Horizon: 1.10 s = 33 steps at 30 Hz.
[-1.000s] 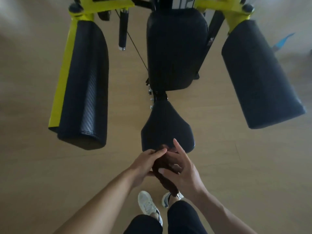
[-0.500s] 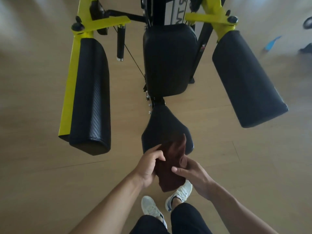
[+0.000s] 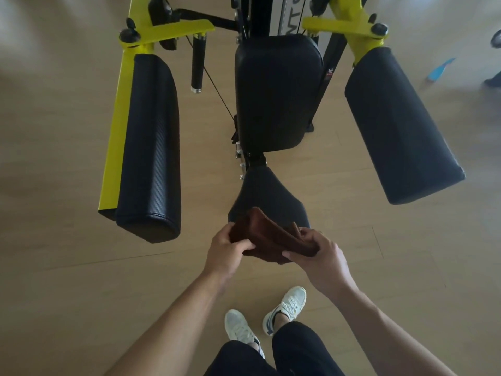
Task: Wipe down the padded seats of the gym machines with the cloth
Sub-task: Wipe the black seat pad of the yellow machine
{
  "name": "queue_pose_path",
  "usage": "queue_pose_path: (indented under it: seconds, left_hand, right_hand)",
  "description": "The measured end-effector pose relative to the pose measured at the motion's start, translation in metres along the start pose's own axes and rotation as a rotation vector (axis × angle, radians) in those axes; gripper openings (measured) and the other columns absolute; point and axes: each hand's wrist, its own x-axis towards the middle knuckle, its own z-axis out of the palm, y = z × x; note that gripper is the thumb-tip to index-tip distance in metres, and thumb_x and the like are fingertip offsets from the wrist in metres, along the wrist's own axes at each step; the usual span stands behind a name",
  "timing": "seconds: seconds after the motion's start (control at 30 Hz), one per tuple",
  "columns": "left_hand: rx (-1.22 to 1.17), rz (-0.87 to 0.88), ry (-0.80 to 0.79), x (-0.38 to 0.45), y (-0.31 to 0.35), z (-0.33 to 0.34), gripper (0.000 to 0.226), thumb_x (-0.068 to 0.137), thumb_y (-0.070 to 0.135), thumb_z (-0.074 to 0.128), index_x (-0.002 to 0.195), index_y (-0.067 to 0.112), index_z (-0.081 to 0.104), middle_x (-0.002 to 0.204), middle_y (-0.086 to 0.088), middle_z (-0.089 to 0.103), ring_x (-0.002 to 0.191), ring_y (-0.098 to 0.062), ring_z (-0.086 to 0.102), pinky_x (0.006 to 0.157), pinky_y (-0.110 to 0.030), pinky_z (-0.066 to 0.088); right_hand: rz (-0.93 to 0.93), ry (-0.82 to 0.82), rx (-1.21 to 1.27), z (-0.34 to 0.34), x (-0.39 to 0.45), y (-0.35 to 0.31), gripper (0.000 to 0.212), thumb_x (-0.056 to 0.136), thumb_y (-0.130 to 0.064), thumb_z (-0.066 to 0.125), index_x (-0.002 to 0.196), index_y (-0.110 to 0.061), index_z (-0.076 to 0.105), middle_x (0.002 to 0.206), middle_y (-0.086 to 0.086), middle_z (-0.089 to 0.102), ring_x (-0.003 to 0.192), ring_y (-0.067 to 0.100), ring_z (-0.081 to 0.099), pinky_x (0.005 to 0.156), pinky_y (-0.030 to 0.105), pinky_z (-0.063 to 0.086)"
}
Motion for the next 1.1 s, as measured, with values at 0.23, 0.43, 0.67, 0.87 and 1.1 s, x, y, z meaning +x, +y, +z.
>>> queue_pose_path:
  seconds: [0.23, 0.43, 0.67, 0.87, 1.1]
  left_hand:
    - [0.031, 0.049, 0.069, 0.000, 0.003, -0.003, 0.026, 0.074, 0.031, 0.086, 0.092, 0.019, 0.071, 0.085, 0.002, 0.077, 0.082, -0.013, 0.073, 0.069, -0.024, 0.056]
    - [0.086, 0.134, 0.160, 0.005, -0.005, -0.008, 0.029, 0.080, 0.018, 0.081, 0.103, 0.018, 0.063, 0.094, 0.001, 0.075, 0.090, -0.014, 0.071, 0.065, -0.014, 0.053]
    - [0.186, 0.059, 0.234, 0.010, -0.021, -0.007, 0.082, 0.079, 0.019, 0.083, 0.147, 0.030, 0.039, 0.148, 0.012, 0.044, 0.139, -0.008, 0.040, 0.111, -0.028, 0.035]
    - [0.179, 0.149, -0.296, 0.004, -0.013, 0.034, 0.069, 0.077, 0.024, 0.085, 0.136, 0.036, 0.051, 0.126, 0.023, 0.058, 0.124, 0.006, 0.052, 0.103, -0.014, 0.040]
    - [-0.157, -0.004, 0.003, 0.055, -0.041, 0.067, 0.014, 0.095, 0.028, 0.065, 0.103, 0.018, 0.070, 0.093, -0.003, 0.077, 0.088, -0.019, 0.072, 0.079, -0.036, 0.058]
  right_hand:
    - [0.020, -0.068, 0.010, -0.004, 0.003, -0.005, 0.027, 0.072, -0.030, 0.090, 0.084, -0.032, 0.066, 0.079, -0.009, 0.071, 0.065, 0.001, 0.063, 0.053, 0.010, 0.045]
    - [-0.026, -0.055, 0.028, -0.002, 0.000, -0.013, 0.010, 0.089, -0.020, 0.076, 0.086, -0.027, 0.070, 0.077, -0.003, 0.072, 0.061, -0.004, 0.063, 0.047, 0.009, 0.044]
    - [0.051, 0.255, 0.128, 0.003, 0.010, -0.023, 0.009, 0.096, -0.022, 0.067, 0.094, -0.031, 0.064, 0.083, -0.011, 0.072, 0.077, 0.009, 0.067, 0.057, 0.025, 0.047]
    - [0.008, 0.370, 0.132, -0.014, 0.027, -0.047, 0.017, 0.091, -0.025, 0.070, 0.101, -0.039, 0.068, 0.087, -0.018, 0.073, 0.090, 0.009, 0.070, 0.081, 0.035, 0.059]
    - [-0.164, -0.098, 0.200, 0.025, 0.059, -0.028, 0.021, 0.090, -0.040, 0.068, 0.110, -0.047, 0.071, 0.100, -0.022, 0.073, 0.100, 0.006, 0.069, 0.085, 0.032, 0.059]
